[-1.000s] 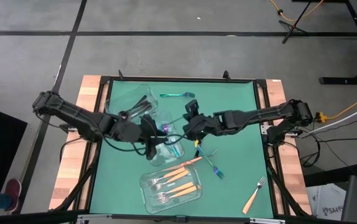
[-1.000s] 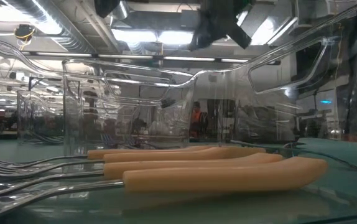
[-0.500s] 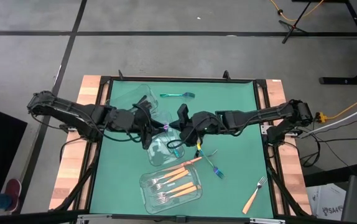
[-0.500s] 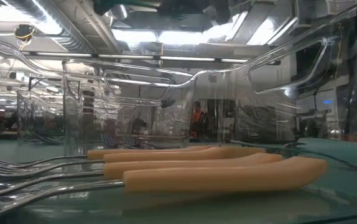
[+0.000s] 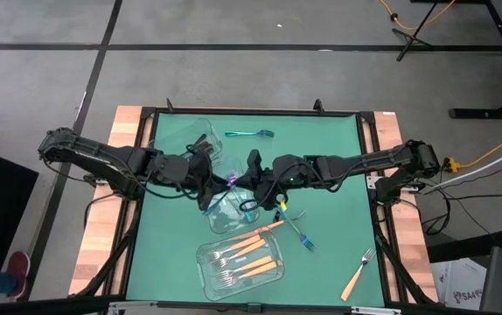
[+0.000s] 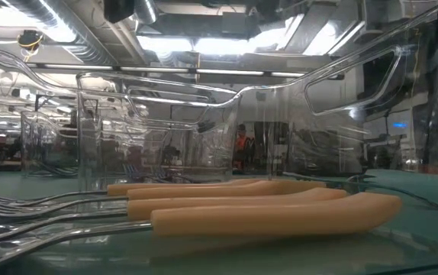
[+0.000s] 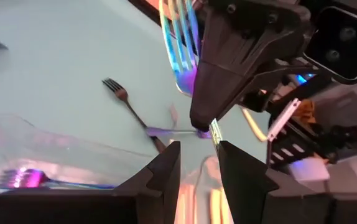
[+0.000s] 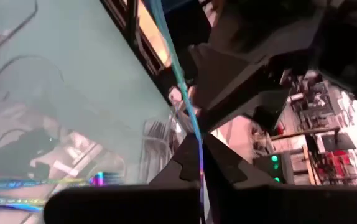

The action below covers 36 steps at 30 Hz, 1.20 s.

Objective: Sort silverware by color (type)
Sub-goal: Put the blue fork into the center transparent bin

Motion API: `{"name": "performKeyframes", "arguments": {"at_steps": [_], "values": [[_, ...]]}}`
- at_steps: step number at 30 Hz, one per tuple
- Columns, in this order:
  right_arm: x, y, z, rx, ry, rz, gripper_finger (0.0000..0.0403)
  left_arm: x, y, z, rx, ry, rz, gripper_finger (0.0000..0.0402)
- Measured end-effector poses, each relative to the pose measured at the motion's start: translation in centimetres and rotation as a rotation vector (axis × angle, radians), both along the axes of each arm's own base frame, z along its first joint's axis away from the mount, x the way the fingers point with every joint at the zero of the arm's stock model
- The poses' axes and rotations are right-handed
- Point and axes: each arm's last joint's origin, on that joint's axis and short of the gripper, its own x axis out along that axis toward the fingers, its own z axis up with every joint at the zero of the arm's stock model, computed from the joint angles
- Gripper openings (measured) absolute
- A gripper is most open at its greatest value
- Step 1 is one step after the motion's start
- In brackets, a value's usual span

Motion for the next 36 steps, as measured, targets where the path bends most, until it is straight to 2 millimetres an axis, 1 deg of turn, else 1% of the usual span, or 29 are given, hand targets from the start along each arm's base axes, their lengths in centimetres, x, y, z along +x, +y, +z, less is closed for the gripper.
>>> {"name": "performKeyframes", "arguments": {"at_steps": [4, 12, 19, 25, 36], "values": [[0.12, 0.15, 0.11, -0.025, -0.02, 0.058, 0.0, -0.1, -0.12, -0.05, -0.062, 0.011, -0.02, 0.0103], [0.15, 0.26, 0.23, -0.06, -0.035, 0.09, 0.0, 0.18, -0.48, 0.37, -0.124, -0.03, -0.113, 0.0103], [0.15, 0.2, 0.38, -0.176, -0.049, 0.128, 0.0, 0.24, -0.8, 0.55, -0.173, -0.039, -0.209, 0.0103], [0.27, 0.21, 0.85, -0.192, -0.099, 0.13, 0.0, 0.24, -0.82, 0.62, -0.177, -0.045, -0.216, 0.0103], [0.27, 0.24, 0.88, -0.189, -0.102, 0.139, 0.0, 0.24, -0.82, 0.61, -0.174, -0.044, -0.217, 0.0102]]}}
